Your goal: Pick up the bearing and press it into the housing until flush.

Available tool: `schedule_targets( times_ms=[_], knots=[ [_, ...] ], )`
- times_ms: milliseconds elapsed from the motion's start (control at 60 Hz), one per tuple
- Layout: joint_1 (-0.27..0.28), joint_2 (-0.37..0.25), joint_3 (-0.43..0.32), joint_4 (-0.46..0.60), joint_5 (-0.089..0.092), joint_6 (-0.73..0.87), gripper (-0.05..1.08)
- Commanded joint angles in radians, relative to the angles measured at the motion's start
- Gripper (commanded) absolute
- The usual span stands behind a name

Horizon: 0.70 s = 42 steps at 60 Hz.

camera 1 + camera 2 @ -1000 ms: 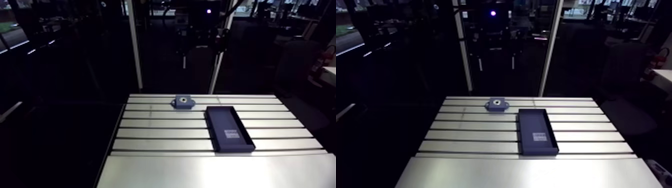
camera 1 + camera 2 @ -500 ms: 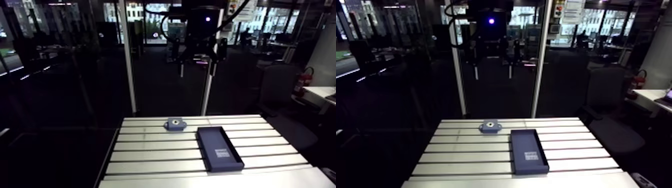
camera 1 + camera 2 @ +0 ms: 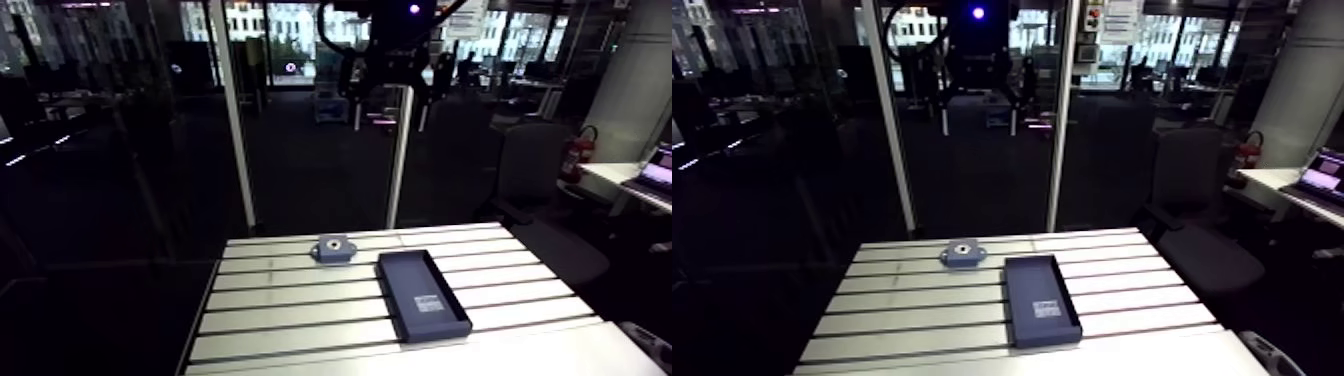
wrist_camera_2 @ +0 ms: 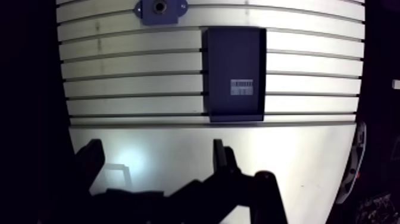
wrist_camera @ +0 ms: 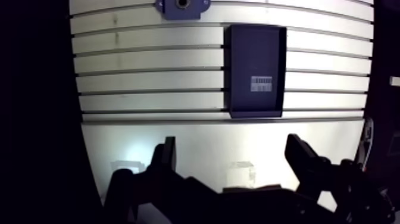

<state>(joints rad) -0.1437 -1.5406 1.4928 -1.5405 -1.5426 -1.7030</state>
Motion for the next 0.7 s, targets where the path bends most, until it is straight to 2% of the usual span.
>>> schedule_targets(
  times_ms=[17, 700],
  knots=[
    [-0.001, 0.006, -0.003, 0.001, -0.003, -0.001, 0.01],
    [0.010, 0.014, 0.010, 0.000, 0.000, 0.001, 0.01]
  ],
)
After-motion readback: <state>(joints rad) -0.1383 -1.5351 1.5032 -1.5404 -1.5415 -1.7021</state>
